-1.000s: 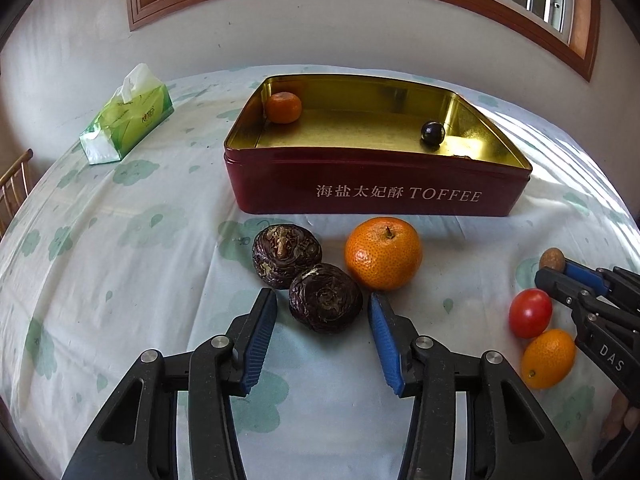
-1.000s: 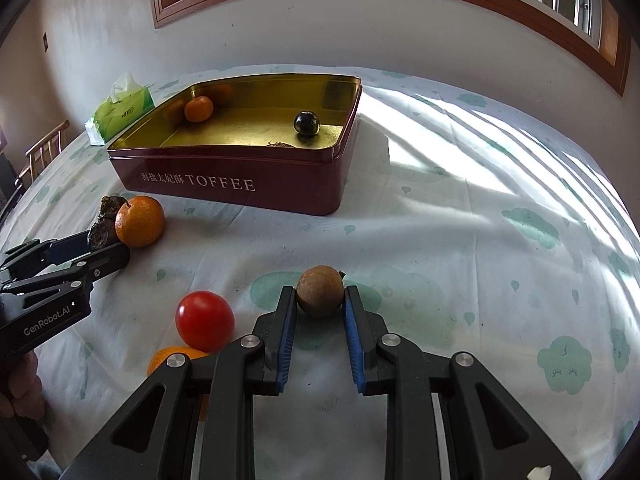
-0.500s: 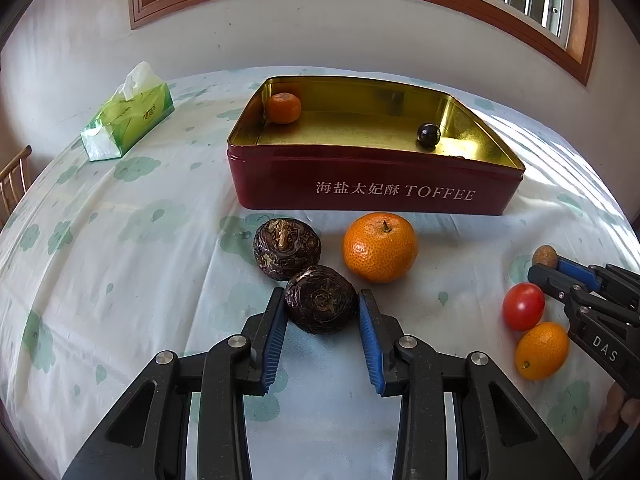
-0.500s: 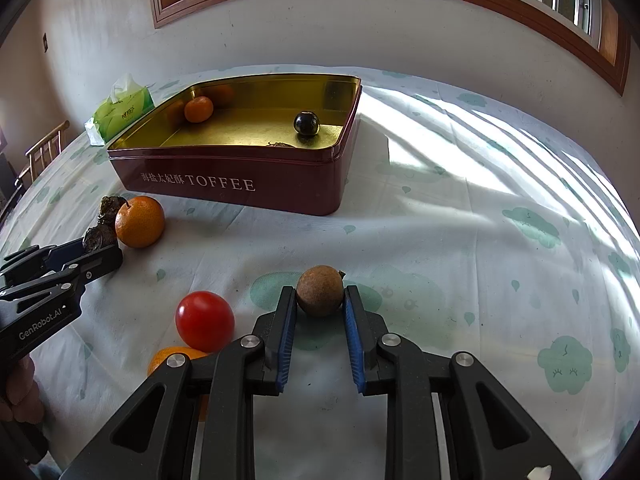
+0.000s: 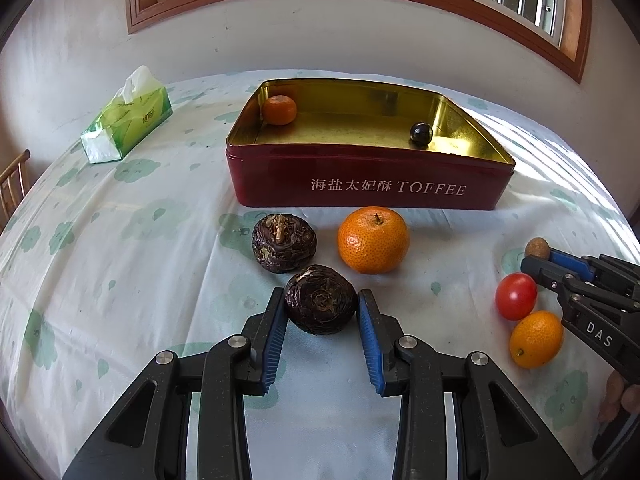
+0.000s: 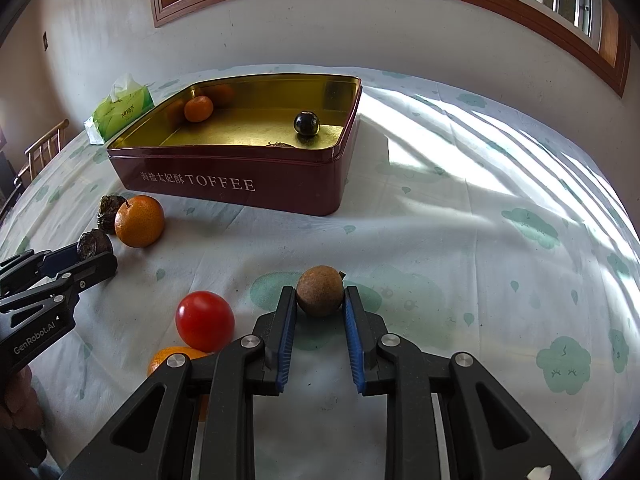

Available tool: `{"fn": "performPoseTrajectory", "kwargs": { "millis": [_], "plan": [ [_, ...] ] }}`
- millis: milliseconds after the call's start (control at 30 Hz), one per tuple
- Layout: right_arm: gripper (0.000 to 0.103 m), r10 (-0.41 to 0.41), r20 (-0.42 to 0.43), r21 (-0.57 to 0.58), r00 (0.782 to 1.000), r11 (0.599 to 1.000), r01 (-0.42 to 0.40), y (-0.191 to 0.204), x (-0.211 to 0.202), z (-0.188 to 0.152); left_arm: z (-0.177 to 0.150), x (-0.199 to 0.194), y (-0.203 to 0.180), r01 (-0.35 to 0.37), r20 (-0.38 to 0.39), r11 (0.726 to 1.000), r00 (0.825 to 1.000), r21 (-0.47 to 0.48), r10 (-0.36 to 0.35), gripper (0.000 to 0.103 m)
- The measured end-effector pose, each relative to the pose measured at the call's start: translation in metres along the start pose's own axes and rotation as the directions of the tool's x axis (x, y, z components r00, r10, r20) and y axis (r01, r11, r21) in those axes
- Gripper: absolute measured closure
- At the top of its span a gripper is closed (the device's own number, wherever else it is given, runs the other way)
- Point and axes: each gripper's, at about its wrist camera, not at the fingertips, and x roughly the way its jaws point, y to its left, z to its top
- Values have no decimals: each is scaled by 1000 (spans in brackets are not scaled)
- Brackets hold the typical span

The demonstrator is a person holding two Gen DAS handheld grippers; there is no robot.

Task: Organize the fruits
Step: 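Grasp the dark wrinkled passion fruit with the left gripper while the right gripper holds the longan, then carry the passion fruit and longan into the TOFFEE tin with both grippers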

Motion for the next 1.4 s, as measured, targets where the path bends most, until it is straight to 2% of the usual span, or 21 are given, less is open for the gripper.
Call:
{"fn": "performPoseTrajectory", "kwargs": {
  "millis": [300, 700, 1100, 1400],
  "plan": [
    [81, 1, -18, -4, 1000, 1000, -1, 3, -4, 3, 8, -4, 4, 8, 17, 1000, 1000, -10, -8, 67],
    [81, 26, 11, -9, 1000, 1000, -26, 8, -21, 15, 19, -19, 6, 20, 67, 1000, 998, 8, -21, 67],
    [81, 43, 97, 0, 994, 999, -44, 5, -37, 52, 49, -27, 12, 6, 127, 1000, 992, 19, -9, 67],
    [81, 55, 119, -36, 991, 998, -51, 13, -30, 77, 80, -18, 14, -6, 141, 1000, 990, 21, 3, 67]
  ]
}}
